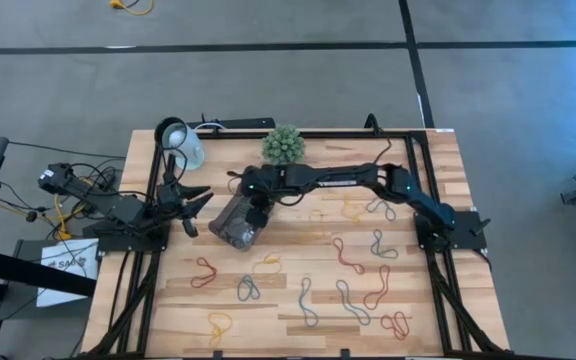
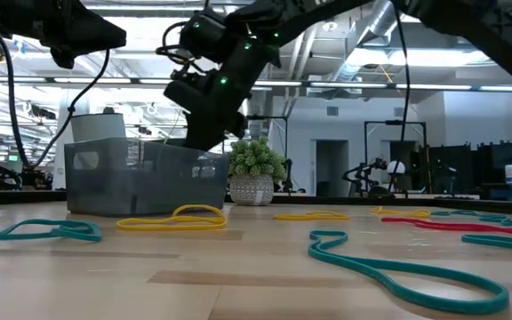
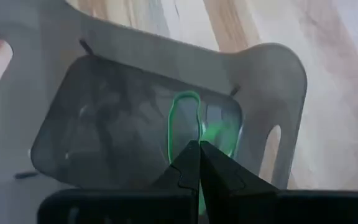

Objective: Pick and place items into bin
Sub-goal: Put the green rubber band into the black bin

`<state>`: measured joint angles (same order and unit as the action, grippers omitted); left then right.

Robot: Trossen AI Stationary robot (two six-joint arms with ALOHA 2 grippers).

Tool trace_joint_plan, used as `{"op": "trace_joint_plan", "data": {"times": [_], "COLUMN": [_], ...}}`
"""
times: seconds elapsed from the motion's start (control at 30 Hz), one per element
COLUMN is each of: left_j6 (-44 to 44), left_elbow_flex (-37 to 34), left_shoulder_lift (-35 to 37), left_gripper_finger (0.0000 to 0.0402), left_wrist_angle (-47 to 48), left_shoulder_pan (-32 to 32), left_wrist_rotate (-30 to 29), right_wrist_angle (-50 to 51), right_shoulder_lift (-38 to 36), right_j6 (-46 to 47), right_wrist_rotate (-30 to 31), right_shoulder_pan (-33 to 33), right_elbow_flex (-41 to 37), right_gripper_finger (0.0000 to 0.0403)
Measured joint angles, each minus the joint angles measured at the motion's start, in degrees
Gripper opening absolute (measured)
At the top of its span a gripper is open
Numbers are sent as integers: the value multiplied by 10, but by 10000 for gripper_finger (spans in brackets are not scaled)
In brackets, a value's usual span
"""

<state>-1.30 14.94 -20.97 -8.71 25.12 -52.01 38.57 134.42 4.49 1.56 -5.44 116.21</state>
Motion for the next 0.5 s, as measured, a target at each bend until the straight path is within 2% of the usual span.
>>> {"op": "trace_joint_plan", "data": {"times": [0.2, 0.5], "left_j6": [0, 0], "left_elbow_flex": [0, 0], "left_shoulder_lift": [0, 0], "left_gripper_finger": [87, 87], "left_wrist_angle": [0, 0], "left_shoulder_pan": [0, 0], "left_wrist_rotate": [-1, -1], "right_wrist_angle": [49, 77], "right_shoulder_lift": [46, 60], "right_j6": [1, 14], "right_wrist_rotate": [-2, -1], "right_shoulder_pan": [2, 2], "right_elbow_flex": [57, 63], "right_gripper_finger": [0, 0]}}
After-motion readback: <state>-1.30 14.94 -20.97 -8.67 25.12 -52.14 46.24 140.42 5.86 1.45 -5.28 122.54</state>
